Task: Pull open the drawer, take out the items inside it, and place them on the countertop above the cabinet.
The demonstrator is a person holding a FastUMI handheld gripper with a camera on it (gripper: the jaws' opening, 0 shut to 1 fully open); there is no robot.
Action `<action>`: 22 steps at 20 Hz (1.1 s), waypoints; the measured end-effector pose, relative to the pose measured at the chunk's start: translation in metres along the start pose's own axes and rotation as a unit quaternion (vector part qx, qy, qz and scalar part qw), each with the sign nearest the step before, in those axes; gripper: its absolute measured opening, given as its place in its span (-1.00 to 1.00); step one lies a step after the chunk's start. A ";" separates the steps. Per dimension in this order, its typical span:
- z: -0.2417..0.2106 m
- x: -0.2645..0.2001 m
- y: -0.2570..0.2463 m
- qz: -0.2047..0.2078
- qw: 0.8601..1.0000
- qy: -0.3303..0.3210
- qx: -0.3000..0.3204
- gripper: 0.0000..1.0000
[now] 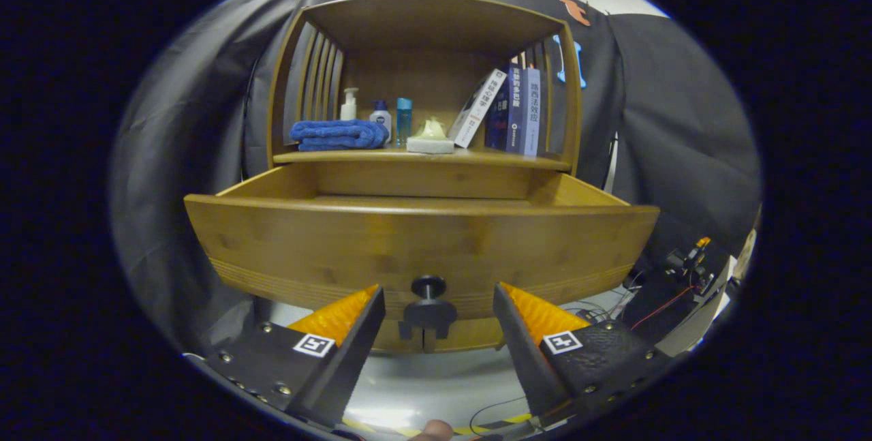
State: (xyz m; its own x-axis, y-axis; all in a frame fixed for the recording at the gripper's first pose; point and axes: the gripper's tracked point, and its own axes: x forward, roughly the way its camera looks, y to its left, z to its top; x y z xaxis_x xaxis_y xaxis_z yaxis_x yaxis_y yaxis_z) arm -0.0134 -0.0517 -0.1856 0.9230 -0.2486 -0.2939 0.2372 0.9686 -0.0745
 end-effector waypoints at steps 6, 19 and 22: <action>-0.013 0.019 0.004 0.016 1.000 -0.006 0.022 0.91; -0.004 0.043 0.003 0.030 0.999 -0.027 0.002 0.91; -0.001 0.055 0.003 0.048 0.998 -0.035 0.007 0.91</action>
State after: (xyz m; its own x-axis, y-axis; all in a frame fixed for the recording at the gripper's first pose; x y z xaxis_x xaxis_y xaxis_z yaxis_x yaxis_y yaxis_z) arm 0.0379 -0.0620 -0.2026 0.9606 -0.1548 -0.2309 0.1506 0.9879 -0.0358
